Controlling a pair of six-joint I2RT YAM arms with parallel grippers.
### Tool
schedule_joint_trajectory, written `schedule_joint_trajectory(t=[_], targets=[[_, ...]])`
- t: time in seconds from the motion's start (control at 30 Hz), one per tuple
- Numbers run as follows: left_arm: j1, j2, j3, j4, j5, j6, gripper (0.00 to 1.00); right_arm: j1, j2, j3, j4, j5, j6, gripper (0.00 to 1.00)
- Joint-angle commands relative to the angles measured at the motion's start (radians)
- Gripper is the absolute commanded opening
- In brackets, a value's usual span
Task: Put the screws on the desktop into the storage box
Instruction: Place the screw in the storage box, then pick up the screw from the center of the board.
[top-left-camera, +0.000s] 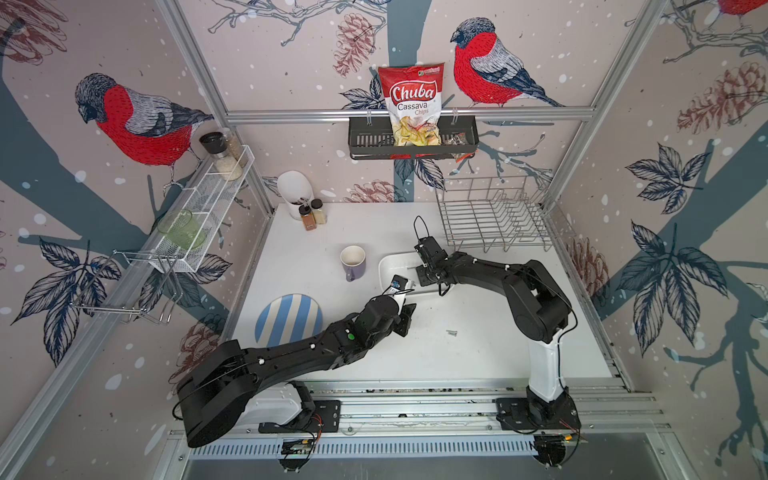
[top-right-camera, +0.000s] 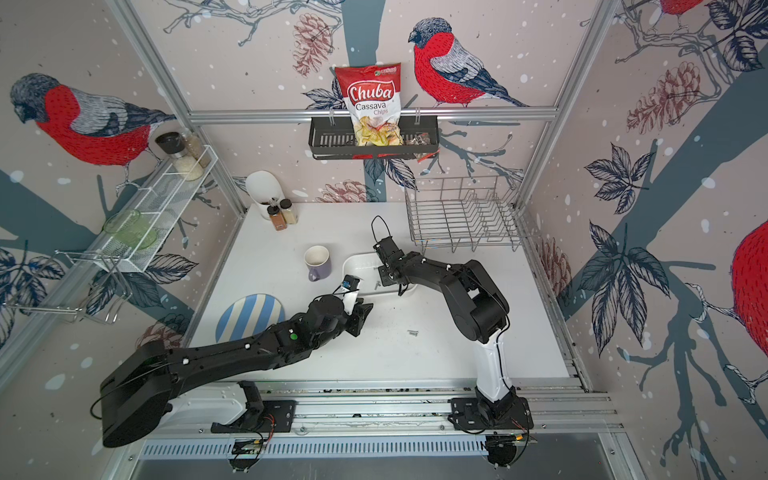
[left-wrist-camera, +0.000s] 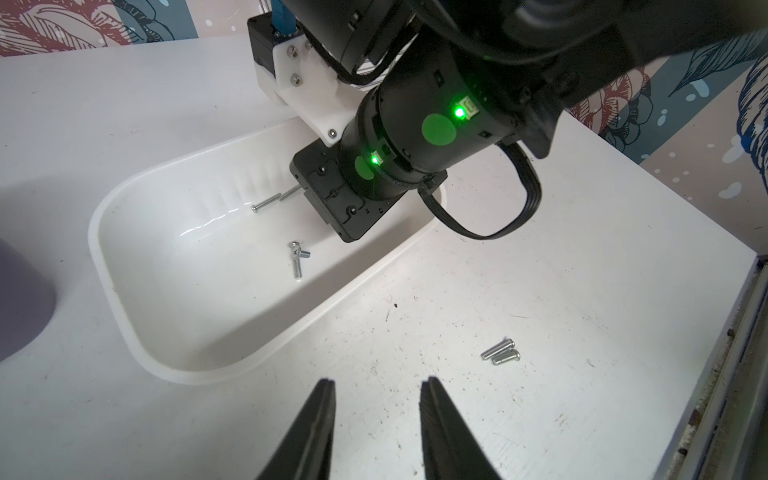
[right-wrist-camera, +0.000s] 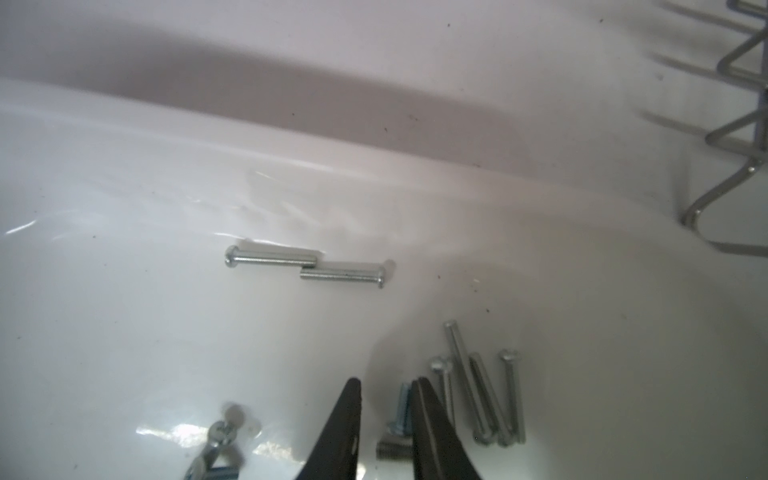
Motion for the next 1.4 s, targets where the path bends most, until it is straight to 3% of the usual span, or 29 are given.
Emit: schedule_joint_trajectory(t=[0.0, 0.2, 0.47, 0.63, 0.73, 0.83, 1.1, 1.37], targets=[[-0.001, 0.001, 0.008, 0.016, -0.008, 0.009, 0.38, 0.005, -0.034, -0.016, 0.023, -0.032, -0.011, 0.31], [-0.001, 0.0, 0.007, 0.028, 0.05, 0.049, 0.38, 0.008, -0.204, -0.108, 0.073, -0.081, 0.009, 0.38], [-0.042, -0.01, -0.016, 0.1, 0.302, 0.24, 0.38, -0.004, -0.447, -0.332, 0.154, -0.111, 0.041, 0.4], [-0.099, 0.076, -0.005, 0.128, 0.425, 0.386, 0.4, -0.037, -0.569, -0.487, 0.243, -0.154, 0.065, 0.4], [-0.119, 0.165, 0.014, 0.128, 0.446, 0.457, 0.4, -0.068, -0.623, -0.558, 0.275, -0.188, 0.075, 0.4], [-0.147, 0.258, 0.066, 0.076, 0.389, 0.517, 0.4, -0.096, -0.668, -0.621, 0.315, -0.217, 0.085, 0.41], [-0.175, 0.429, 0.207, 0.007, 0.336, 0.572, 0.35, -0.133, -0.765, -0.721, 0.365, -0.241, 0.085, 0.41], [-0.175, 0.561, 0.32, -0.058, 0.366, 0.625, 0.33, -0.155, -0.824, -0.762, 0.387, -0.249, 0.089, 0.4]])
